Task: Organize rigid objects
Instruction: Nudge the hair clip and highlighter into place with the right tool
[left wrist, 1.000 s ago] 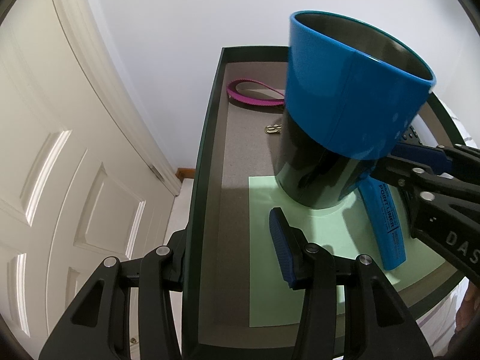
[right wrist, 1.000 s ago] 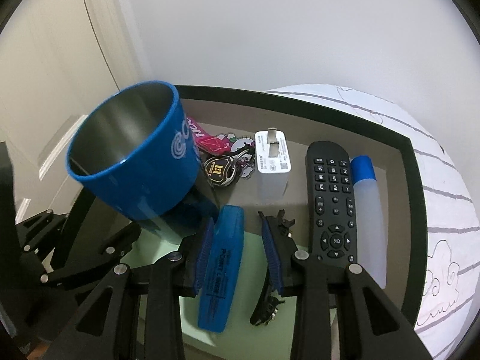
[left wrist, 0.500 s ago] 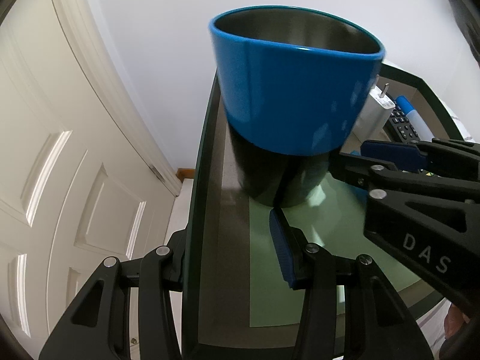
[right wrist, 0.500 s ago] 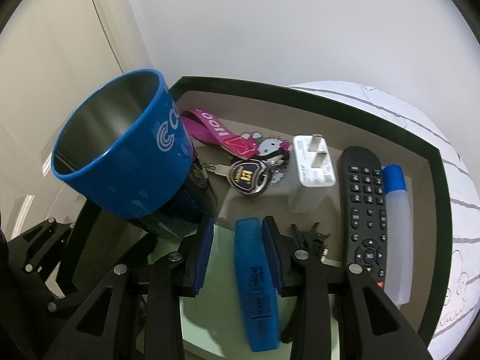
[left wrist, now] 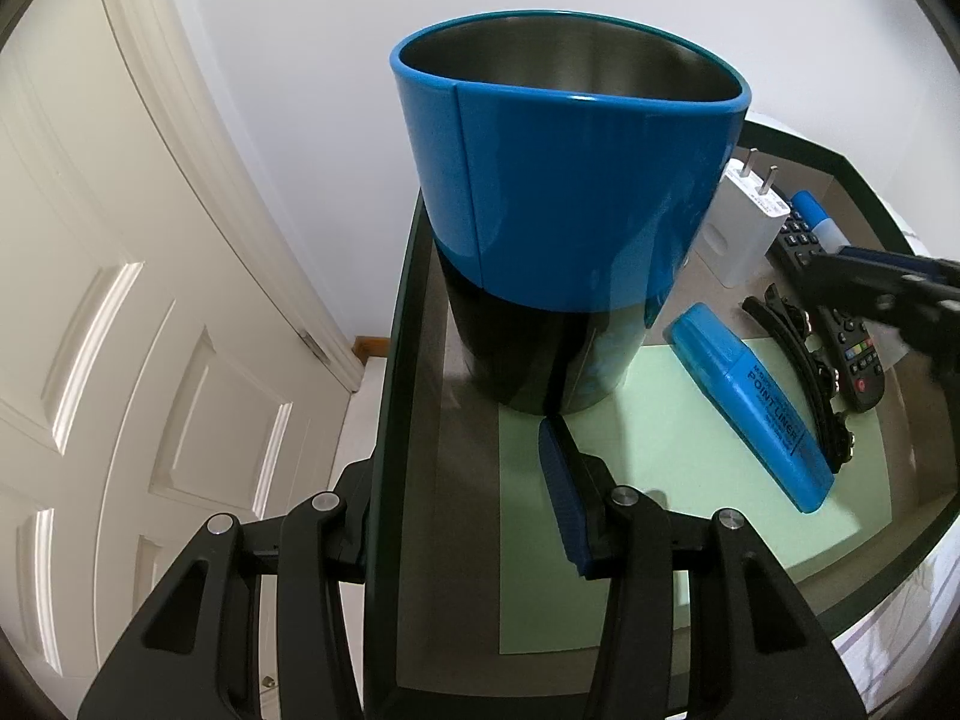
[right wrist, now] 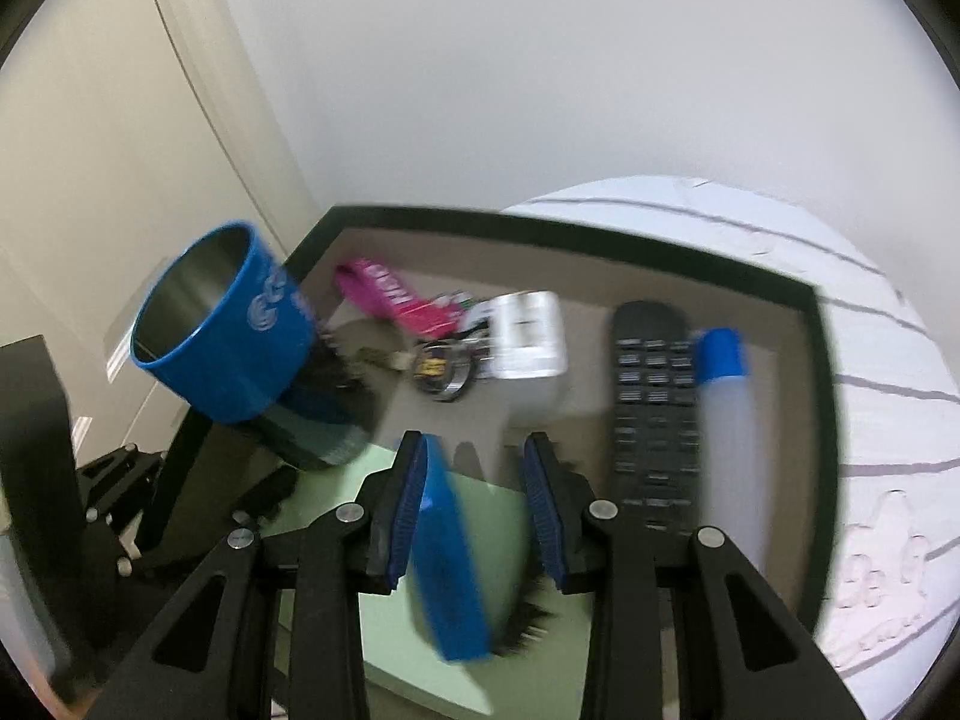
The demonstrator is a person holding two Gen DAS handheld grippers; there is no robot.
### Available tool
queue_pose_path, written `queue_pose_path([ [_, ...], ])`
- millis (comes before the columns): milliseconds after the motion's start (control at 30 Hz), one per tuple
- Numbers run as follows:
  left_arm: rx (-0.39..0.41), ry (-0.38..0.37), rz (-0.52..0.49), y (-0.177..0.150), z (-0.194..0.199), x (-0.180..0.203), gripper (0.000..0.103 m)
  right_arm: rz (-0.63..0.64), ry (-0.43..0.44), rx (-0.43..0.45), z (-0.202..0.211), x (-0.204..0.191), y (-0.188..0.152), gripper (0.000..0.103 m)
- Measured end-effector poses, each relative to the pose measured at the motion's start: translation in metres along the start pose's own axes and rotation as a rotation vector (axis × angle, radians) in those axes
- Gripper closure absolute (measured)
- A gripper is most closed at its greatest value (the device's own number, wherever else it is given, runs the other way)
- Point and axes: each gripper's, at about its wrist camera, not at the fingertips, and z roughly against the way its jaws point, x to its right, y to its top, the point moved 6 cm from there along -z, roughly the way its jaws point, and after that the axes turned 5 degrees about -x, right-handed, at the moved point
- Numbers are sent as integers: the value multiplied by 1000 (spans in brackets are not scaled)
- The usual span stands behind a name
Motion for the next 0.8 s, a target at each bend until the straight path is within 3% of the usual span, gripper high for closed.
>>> queue_pose_path([
  [200, -1, 0, 2, 1, 0, 1, 58, -6, -47, -1, 12, 39, -2, 68],
  [500, -4, 0, 2, 2, 0, 1, 58, 68, -44, -41, -3, 25, 4, 68],
  [667, -4, 0, 0, 3, 1, 0, 58, 82, -150, -102, -27, 20, 13, 68],
  [800, -2, 0, -4, 3, 0, 0, 58, 96, -147, -113, -43, 15, 21, 68],
])
